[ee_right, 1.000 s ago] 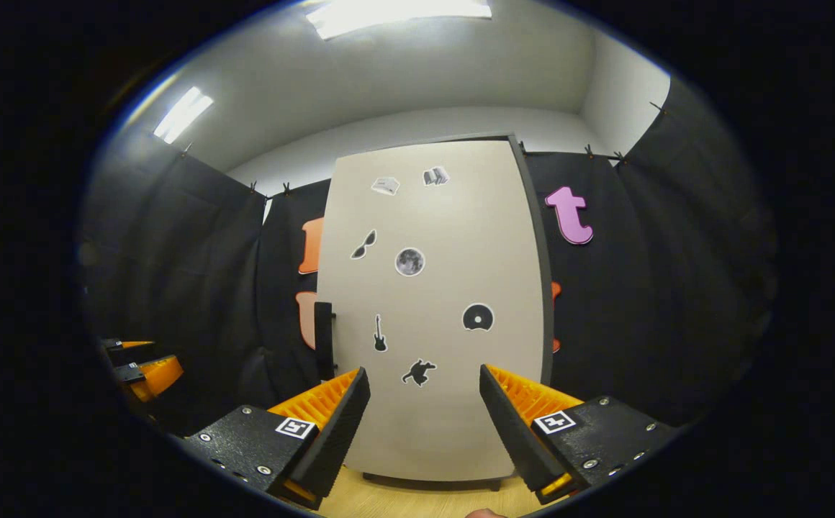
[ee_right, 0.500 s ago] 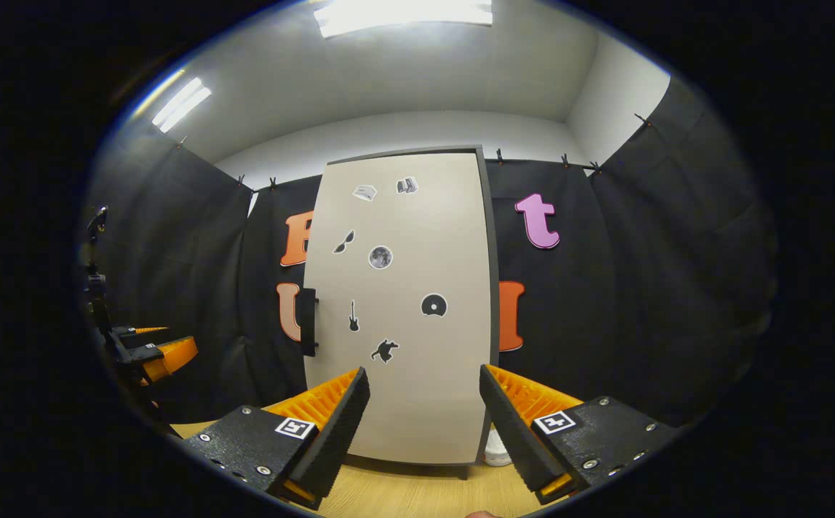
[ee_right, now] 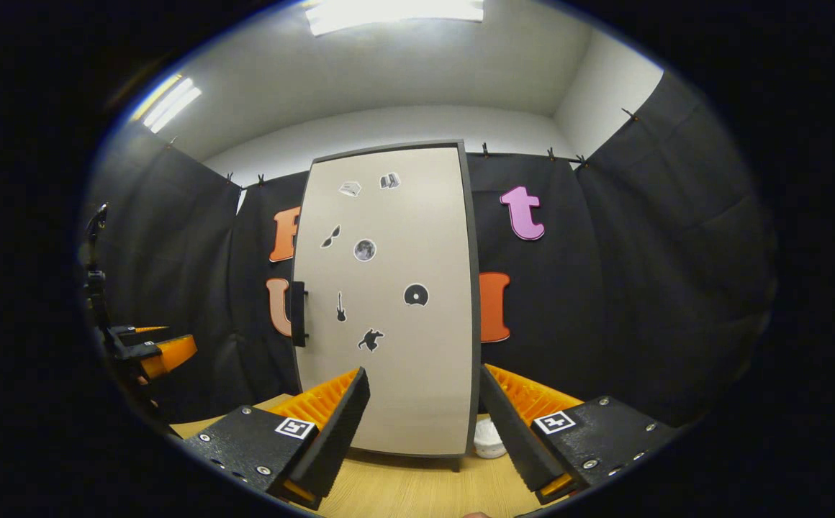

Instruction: Open the cabinet door with the right hand, grasp the bottle in the cabinet with the left hand and place it on the coaster, then close the cabinet door with the right hand.

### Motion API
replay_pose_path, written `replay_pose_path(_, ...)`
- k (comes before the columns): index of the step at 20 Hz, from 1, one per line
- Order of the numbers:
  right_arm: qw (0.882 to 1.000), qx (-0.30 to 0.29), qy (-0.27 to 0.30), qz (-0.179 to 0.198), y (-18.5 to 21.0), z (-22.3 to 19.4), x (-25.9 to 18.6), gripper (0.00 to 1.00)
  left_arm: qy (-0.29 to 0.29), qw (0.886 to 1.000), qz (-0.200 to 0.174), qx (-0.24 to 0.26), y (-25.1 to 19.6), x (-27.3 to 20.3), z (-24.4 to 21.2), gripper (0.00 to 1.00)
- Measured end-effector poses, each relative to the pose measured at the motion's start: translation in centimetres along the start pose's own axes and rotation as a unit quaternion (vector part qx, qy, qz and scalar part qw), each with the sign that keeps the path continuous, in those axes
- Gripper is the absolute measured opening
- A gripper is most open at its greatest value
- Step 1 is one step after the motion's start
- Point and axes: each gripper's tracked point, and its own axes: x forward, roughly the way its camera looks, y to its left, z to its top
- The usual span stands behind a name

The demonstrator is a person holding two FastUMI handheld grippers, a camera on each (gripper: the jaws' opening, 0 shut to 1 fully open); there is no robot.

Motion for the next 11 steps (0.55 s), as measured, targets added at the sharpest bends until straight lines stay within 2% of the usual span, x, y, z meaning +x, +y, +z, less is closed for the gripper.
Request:
replay_pose_path(5,1.000,0.022,0.008,-0.006,-0.1,-1.0,0.3,0.95,0.007,1.000,0.004,0.000,-0.5,-0.1,0.0,0.92)
replay_pose_path(11,1.000,0.020,-0.002,0.001,0.3,-0.6,1.0,0.95,-0.001,1.000,0.002,0.004,-1.0,0.4,1.0,0.92)
